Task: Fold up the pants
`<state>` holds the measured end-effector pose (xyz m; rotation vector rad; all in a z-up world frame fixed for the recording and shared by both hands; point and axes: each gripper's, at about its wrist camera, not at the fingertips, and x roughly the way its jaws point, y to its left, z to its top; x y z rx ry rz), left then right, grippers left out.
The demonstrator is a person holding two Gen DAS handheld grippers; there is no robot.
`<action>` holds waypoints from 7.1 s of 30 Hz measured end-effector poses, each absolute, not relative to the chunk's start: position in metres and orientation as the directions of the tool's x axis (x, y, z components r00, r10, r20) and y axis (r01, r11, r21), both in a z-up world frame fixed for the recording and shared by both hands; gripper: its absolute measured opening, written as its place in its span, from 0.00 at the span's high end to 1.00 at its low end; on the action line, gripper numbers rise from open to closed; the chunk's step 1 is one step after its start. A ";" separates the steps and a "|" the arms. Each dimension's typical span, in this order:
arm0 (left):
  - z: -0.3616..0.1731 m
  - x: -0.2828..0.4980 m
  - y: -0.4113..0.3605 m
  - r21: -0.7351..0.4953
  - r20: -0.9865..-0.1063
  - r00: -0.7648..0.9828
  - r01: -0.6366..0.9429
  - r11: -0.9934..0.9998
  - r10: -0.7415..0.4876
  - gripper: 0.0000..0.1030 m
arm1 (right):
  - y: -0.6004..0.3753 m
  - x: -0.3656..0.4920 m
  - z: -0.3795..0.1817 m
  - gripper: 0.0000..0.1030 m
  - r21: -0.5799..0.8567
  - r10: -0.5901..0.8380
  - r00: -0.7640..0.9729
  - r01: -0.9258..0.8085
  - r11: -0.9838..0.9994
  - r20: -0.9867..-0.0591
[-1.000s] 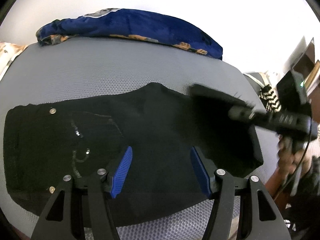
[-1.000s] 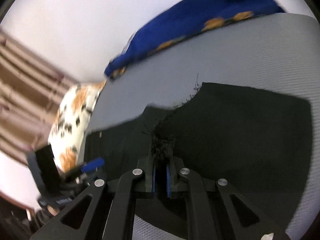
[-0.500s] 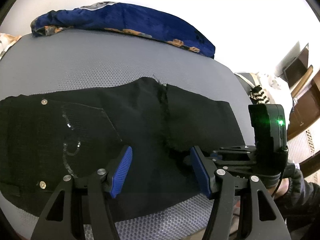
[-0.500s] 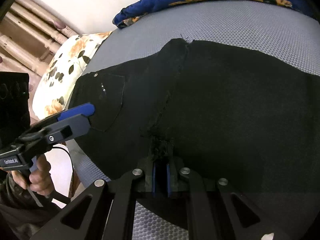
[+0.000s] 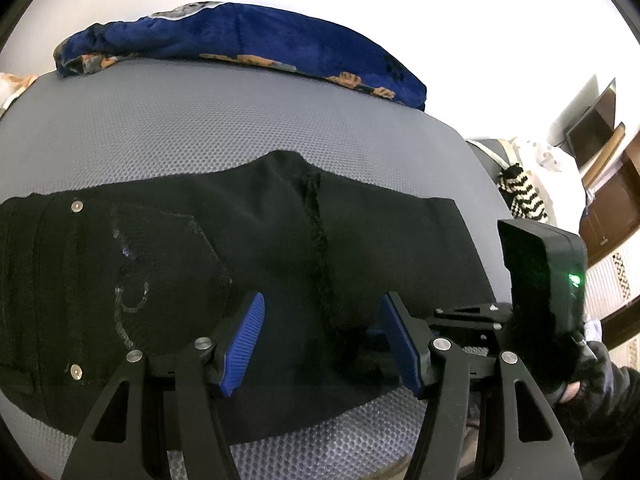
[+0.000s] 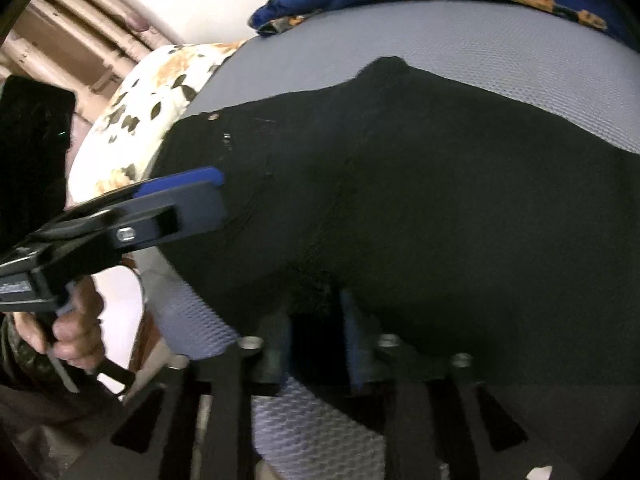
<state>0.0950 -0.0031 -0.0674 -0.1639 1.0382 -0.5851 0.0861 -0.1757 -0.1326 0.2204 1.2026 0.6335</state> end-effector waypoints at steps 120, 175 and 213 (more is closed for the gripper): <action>-0.151 0.086 0.274 -0.805 -0.586 0.363 -0.161 0.571 -0.724 0.37 | -0.218 0.073 -0.127 0.44 0.269 0.249 0.402 -0.009 0.963 -0.881; -0.036 0.109 0.139 -0.692 -0.534 0.441 0.261 0.673 -0.721 0.73 | -0.231 0.068 -0.104 0.35 0.322 0.280 0.458 0.013 0.947 -0.844; -0.043 0.112 -0.114 -0.648 -0.613 0.147 0.468 0.601 -0.776 0.73 | -0.362 0.054 -0.089 0.35 0.419 0.267 0.550 0.169 0.892 -0.791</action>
